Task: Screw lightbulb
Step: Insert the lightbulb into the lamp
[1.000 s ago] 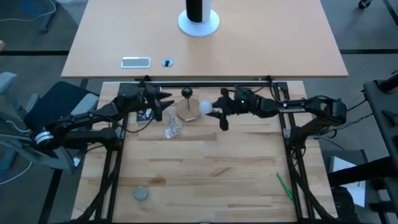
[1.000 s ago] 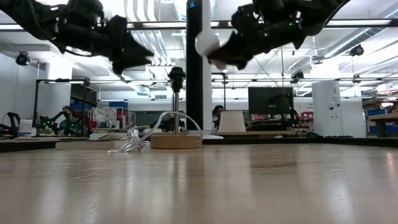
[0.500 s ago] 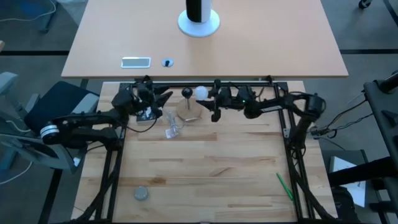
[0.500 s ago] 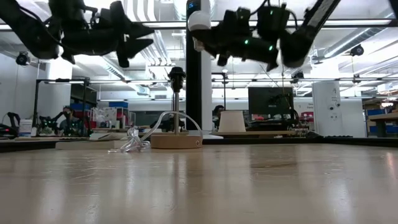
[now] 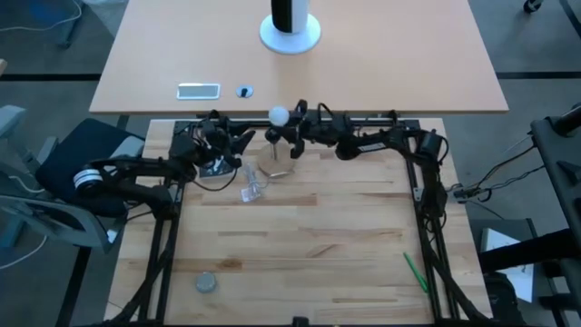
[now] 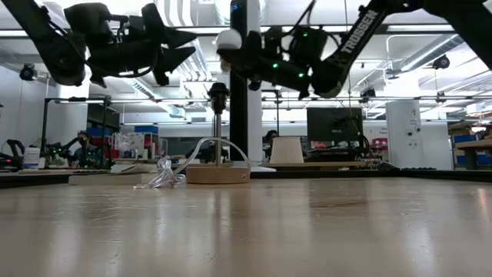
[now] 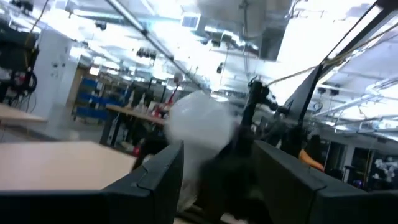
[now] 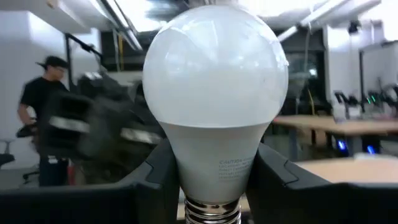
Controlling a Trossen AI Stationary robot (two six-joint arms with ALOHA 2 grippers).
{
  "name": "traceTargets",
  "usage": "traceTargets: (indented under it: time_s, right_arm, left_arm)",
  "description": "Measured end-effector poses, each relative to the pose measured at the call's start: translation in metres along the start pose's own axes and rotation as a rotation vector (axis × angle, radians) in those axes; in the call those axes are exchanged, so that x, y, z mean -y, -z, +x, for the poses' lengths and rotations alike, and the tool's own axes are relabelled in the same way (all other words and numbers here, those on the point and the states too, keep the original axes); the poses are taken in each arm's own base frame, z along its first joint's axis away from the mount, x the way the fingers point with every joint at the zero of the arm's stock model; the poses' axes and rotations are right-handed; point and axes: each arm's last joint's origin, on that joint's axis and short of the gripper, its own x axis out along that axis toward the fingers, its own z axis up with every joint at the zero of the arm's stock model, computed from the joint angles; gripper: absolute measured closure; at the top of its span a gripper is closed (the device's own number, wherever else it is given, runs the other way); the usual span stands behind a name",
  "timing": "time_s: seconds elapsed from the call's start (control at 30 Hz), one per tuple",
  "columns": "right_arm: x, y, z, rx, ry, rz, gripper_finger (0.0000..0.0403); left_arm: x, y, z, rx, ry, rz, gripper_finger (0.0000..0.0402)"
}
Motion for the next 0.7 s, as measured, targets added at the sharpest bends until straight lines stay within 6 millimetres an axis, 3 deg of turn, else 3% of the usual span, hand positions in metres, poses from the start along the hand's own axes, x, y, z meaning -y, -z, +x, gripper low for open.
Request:
traceTargets:
  time_s: [0.17,0.37,0.7]
  right_arm:
    - [0.009,0.01,0.01,-0.029,-0.013,0.018,0.0282]
    - [0.01,0.023,0.009,-0.063,-0.017,0.051,0.0282]
    - [0.01,0.028,0.009,-0.1,-0.011,0.036,0.0282]
  left_arm:
    - [0.0,-0.006,0.004,0.047,-0.017,0.029,0.0219]
    - [-0.001,-0.008,0.005,0.064,-0.061,0.071,0.0219]
    - [-0.01,0.009,0.007,-0.044,-0.176,0.143,0.0219]
